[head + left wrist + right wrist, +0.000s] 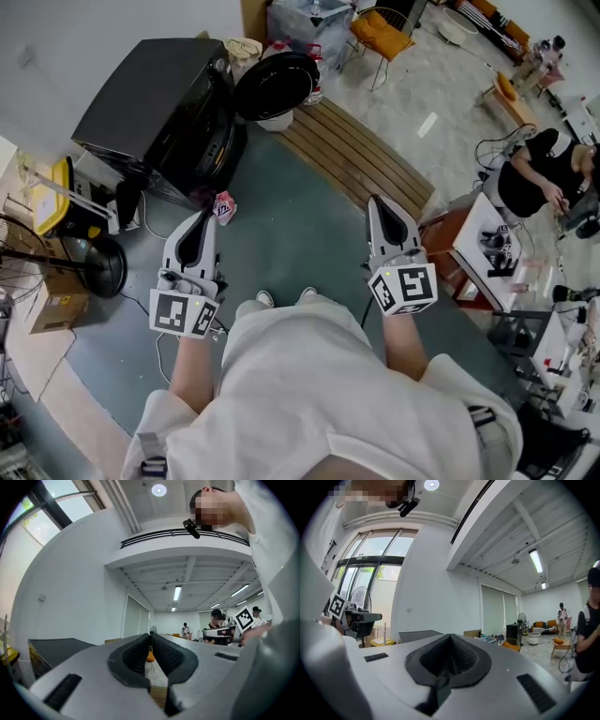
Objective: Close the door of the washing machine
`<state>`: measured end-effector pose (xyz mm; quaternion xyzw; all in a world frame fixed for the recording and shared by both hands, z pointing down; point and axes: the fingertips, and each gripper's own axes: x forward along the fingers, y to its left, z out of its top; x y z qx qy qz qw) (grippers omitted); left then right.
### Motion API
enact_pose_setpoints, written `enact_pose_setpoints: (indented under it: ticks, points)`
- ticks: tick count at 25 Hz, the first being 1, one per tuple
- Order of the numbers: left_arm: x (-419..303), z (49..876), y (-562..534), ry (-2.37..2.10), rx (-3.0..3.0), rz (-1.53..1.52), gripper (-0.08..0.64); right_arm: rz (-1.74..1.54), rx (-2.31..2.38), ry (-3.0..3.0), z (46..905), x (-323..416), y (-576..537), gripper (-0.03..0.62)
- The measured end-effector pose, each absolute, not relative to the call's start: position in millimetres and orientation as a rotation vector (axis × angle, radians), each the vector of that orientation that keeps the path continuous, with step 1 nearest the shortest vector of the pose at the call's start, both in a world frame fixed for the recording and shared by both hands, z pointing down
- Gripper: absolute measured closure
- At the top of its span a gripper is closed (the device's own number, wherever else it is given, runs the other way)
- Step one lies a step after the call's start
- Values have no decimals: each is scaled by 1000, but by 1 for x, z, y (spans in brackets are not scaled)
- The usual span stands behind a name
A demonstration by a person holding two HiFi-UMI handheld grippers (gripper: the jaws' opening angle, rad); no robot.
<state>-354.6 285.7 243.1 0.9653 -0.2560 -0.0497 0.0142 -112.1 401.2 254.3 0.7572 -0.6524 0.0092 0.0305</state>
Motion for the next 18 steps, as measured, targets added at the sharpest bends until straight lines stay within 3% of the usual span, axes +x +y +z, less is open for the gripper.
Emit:
enact_pose_setpoints:
  ticks: [1,3,10,18]
  points:
    - [-348,241,288,-778,3016,-161,552,30,2337,-2007,255,-108,403,594]
    - [-336,241,290,-771,3022,-147,467,35,2343,-2003,257,-98,407,594]
    - [-302,245,283,-822,3054,-26,280,54,2381,-1982,263,-53,429,594]
    - [-274,245,282,-881,3070,46,200,113,2408,-1985,280,-17,441,595]
